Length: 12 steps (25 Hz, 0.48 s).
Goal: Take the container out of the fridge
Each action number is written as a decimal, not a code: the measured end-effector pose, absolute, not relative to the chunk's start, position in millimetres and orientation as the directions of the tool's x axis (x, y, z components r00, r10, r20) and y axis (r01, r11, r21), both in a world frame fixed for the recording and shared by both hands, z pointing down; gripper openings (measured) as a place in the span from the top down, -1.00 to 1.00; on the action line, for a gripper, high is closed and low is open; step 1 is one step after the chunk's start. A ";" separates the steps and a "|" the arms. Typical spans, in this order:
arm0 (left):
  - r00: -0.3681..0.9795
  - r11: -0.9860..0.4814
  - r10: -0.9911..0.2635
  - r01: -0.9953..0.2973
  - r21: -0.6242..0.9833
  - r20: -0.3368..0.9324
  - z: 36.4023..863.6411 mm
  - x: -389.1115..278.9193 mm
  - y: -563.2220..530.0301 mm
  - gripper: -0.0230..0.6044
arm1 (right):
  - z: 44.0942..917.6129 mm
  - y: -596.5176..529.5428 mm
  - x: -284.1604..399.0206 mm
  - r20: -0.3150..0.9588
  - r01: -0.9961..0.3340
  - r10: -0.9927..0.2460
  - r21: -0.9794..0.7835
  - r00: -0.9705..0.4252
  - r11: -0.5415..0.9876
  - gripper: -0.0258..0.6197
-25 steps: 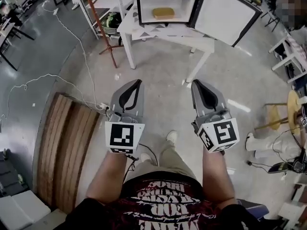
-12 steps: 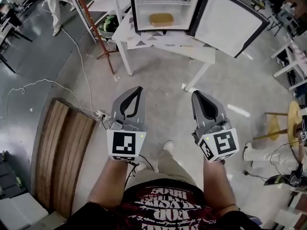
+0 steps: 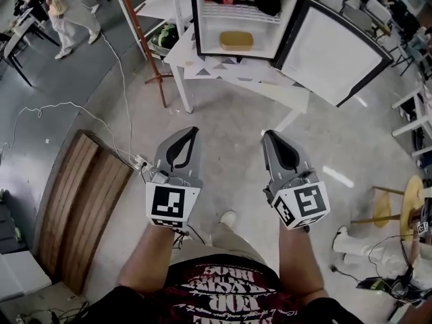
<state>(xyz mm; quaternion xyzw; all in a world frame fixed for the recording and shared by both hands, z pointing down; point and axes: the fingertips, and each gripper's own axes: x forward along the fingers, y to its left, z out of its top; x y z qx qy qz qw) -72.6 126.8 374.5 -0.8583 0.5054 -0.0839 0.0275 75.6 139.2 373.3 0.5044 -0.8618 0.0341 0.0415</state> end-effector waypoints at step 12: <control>0.423 -0.432 -0.902 -0.888 -0.156 0.091 343.8 -46.1 113.0 0.93 | 359.9 116.3 106.1 0.090 -0.844 -0.840 -0.059 -0.536 0.532 0.84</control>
